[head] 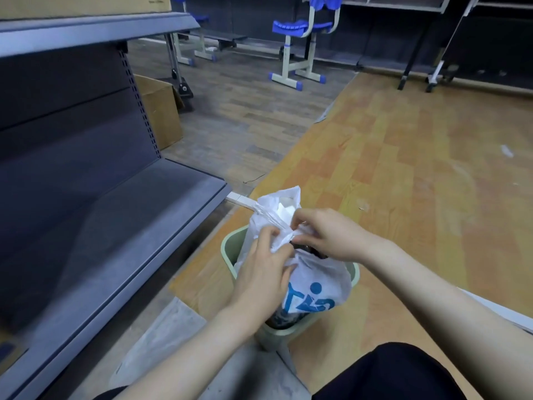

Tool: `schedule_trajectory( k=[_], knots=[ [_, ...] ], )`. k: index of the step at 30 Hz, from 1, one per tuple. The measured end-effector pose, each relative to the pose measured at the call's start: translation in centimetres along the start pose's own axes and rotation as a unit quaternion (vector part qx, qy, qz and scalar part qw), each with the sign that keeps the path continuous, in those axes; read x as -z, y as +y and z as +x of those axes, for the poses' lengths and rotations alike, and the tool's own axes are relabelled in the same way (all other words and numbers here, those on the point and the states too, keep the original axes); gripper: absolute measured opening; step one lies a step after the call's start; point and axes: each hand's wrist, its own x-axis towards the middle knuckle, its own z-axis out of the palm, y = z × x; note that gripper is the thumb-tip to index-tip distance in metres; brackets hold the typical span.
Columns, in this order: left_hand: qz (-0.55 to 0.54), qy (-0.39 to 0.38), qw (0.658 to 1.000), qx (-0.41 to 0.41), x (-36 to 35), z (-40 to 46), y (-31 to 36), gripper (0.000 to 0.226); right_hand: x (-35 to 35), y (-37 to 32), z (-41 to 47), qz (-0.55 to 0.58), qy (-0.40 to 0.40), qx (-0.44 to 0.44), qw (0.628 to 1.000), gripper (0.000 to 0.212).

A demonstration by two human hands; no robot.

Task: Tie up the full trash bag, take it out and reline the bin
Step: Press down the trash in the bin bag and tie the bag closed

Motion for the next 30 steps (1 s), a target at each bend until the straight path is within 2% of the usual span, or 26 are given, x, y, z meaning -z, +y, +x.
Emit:
schedule_trajectory(
  k=[3, 7, 10, 13, 15, 18, 20, 22, 24, 26, 30],
  knots=[
    [-0.035, 0.025, 0.998, 0.036, 0.6, 0.3, -0.2, 0.009, -1.7, -0.5, 0.2, -0.048, 0.016, 0.006, 0.999, 0.030],
    [-0.104, 0.048, 0.993, 0.005, 1.2, 0.4, -0.2, 0.007, -3.1, 0.0, 0.7, -0.078, 0.028, 0.010, 0.997, 0.027],
    [-0.126, 0.056, 0.990, 0.003, 1.8, 0.7, 0.0, 0.034, -2.8, 0.5, -0.1, -0.002, 0.041, -0.017, 0.999, 0.031],
    [-0.095, 0.080, 0.992, 0.037, 2.5, 2.0, -0.9, 0.061, -2.4, 0.3, -1.1, -0.006, 0.084, -0.056, 0.995, 0.041],
    [-0.066, 0.066, 0.993, 0.075, 2.6, 3.4, -1.3, 0.054, -2.0, -0.2, -1.5, -0.052, 0.085, -0.057, 0.993, 0.042],
    [-0.119, 0.011, 0.973, 0.197, 2.0, 6.9, -2.3, 0.038, -1.2, -0.6, -1.5, -0.110, 0.045, -0.013, 0.993, 0.034],
    [-0.157, -0.067, 0.939, 0.298, 1.1, 9.5, -3.9, 0.043, -0.8, -0.6, -0.7, -0.048, 0.005, 0.006, 0.999, 0.032],
    [-0.206, -0.113, 0.906, 0.354, 0.2, 11.5, -5.4, 0.036, -0.6, -0.2, 1.2, 0.021, -0.007, -0.019, 1.000, 0.025],
    [-0.203, -0.102, 0.918, 0.326, -0.8, 12.7, -6.3, 0.025, -0.5, -0.2, 3.2, -0.006, -0.026, -0.062, 0.998, 0.020],
    [-0.127, -0.092, 0.948, 0.276, -1.2, 12.8, -6.3, 0.018, -1.0, -0.6, 4.8, -0.029, -0.077, -0.082, 0.993, 0.029],
    [-0.011, -0.058, 0.971, 0.230, -0.5, 12.0, -5.7, 0.015, -2.5, -0.3, 7.5, 0.031, -0.125, -0.077, 0.989, 0.024]
  ],
)
